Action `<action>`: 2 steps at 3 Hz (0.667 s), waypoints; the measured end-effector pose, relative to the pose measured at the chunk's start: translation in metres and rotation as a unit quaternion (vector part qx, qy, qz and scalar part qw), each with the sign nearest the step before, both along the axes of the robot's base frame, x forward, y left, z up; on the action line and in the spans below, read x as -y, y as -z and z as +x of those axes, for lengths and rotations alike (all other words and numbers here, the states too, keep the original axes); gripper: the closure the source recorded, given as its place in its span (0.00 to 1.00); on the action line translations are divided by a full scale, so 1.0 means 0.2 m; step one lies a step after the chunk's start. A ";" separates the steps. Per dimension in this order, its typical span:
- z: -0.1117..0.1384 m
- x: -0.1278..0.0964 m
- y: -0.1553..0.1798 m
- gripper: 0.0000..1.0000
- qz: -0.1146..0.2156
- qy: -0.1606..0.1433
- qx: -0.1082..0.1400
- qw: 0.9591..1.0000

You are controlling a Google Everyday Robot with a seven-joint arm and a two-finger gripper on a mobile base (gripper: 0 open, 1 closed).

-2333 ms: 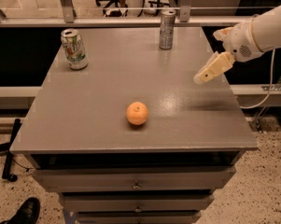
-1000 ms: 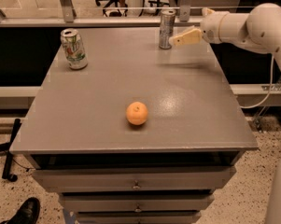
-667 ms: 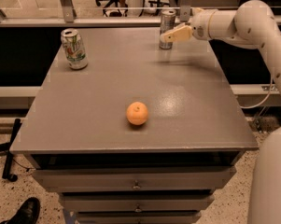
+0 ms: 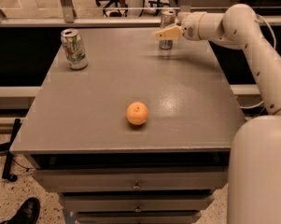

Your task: Move redbull can near orange

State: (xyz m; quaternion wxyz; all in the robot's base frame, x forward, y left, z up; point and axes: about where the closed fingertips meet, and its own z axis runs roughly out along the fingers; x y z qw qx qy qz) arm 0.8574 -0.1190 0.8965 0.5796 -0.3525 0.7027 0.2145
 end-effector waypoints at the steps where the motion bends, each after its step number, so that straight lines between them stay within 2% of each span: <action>1: 0.03 0.04 0.03 0.41 -0.009 0.006 0.003 1.000; 2: 0.04 0.14 0.01 0.64 -0.024 0.027 0.008 0.999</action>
Offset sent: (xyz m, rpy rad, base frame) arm 0.0031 -0.0602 0.0057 -0.0904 -0.0362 -0.1261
